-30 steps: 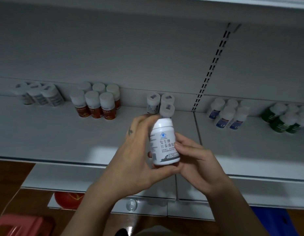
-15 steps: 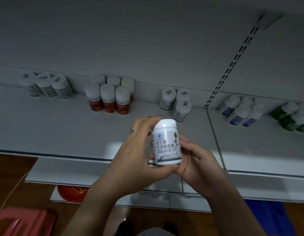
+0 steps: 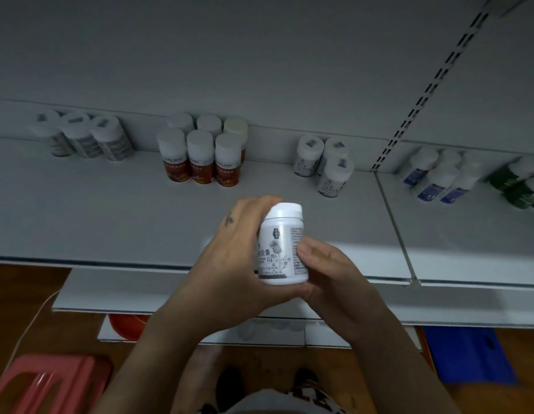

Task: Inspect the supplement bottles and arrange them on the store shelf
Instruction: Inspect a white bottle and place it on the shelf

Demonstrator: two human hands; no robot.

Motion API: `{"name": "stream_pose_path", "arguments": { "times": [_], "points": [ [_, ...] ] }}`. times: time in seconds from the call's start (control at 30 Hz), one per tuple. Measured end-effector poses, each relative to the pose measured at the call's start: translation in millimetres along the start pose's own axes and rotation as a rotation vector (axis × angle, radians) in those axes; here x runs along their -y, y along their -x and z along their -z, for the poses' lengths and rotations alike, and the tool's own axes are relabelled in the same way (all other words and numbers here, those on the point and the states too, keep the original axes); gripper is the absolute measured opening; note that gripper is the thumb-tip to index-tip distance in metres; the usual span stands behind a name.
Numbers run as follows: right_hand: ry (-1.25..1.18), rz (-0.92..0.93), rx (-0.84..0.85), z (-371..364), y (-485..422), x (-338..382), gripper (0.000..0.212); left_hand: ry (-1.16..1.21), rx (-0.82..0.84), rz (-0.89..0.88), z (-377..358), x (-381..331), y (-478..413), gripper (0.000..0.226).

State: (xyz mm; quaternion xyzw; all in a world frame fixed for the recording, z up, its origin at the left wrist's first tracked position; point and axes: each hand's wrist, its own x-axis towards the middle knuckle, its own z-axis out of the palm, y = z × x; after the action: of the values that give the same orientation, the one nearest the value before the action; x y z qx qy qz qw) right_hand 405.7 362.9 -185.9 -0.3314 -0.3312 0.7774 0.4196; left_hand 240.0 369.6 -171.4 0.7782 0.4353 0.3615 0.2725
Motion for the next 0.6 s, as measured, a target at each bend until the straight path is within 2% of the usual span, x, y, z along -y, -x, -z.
{"name": "stream_pose_path", "arguments": {
  "times": [0.2, 0.4, 0.5, 0.6],
  "points": [
    [-0.152, -0.046, 0.058, -4.0, -6.8, 3.9, 0.046, 0.023, -0.057, -0.007, 3.1, -1.2, 1.3, 0.078],
    [-0.010, 0.066, -0.118, 4.6, -5.2, 7.8, 0.045, -0.031, 0.043, 0.078, 4.9, 3.8, -0.6, 0.090],
    [0.104, 0.065, -0.129, 4.8, -4.2, 13.1, 0.045, -0.056, 0.070, 0.080, 3.9, 1.2, -0.8, 0.098],
    [0.159, 0.071, -0.151, 1.2, -4.7, 14.5, 0.045, -0.102, 0.050, 0.033, 3.4, -2.9, -2.4, 0.091]
  ]
}}
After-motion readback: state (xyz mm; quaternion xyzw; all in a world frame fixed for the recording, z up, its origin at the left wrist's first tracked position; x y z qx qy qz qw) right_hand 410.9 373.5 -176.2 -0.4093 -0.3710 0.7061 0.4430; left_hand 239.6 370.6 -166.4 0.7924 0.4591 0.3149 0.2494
